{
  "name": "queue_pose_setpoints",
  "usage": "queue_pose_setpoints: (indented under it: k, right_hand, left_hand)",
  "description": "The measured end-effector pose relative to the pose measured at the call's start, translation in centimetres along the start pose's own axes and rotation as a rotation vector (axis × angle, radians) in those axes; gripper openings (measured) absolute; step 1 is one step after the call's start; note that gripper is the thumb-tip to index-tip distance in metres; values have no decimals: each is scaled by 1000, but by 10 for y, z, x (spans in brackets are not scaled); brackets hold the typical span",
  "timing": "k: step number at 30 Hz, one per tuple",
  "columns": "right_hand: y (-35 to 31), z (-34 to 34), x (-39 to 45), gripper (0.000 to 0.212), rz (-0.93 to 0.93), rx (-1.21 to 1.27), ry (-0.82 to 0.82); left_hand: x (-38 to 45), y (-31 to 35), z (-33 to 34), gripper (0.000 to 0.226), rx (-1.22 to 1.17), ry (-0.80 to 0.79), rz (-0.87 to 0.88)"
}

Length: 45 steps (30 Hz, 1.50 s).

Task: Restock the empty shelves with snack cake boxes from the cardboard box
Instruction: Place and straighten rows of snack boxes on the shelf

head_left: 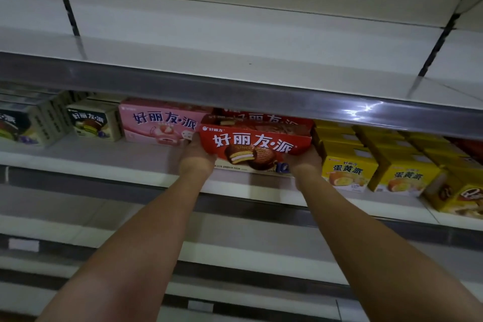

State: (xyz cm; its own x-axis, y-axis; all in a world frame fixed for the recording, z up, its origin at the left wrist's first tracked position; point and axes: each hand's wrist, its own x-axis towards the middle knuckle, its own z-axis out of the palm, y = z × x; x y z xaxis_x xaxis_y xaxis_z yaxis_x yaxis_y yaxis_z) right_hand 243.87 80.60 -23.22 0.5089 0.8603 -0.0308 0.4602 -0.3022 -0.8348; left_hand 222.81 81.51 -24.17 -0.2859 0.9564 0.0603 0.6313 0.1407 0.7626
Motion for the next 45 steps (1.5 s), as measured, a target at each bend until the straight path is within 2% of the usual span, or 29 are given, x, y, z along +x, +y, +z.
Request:
queue_pose_setpoints:
  k: [3,6,10,13,15,21,25,29,33,37,41,45]
  right_hand:
    - [-2,8,-3,81,115,147,92]
    - [-7,21,-8,88,116,355,137]
    - [-14,35,-8,81,198,599,177]
    - [-10,37,-3,69,345,771,158]
    - [-7,40,-1,68,363,818,145]
    - [-3,42,8,86,315,860,154]
    - [-4,41,11,79,272,841,84]
    - [-3,42,14,74,233,768,55]
    - [3,38,18,69,162,633,1]
    - [8,28,26,63,116,560,-104]
    - [0,26,27,68,131,499,-171]
    - [-4,25,26,74,128,434,-185]
  left_hand:
    - [-2,8,6,52,-40,-3,-9]
    - [-1,11,12,57,-125,3,-11]
    - [-1,11,15,64,-264,33,-36]
    - [-8,8,19,60,-294,5,6]
    - [-10,8,23,57,-309,-31,37]
    - [-6,23,28,66,-328,-92,21]
    - [2,26,28,77,-406,-110,-41]
    - [9,27,33,78,-475,-111,-57]
    - [15,26,39,90,-518,-118,-60]
    - [8,39,35,74,-613,-181,-45]
    - [22,39,50,110,-643,-155,-70]
    - [42,24,69,107,-613,-138,-110]
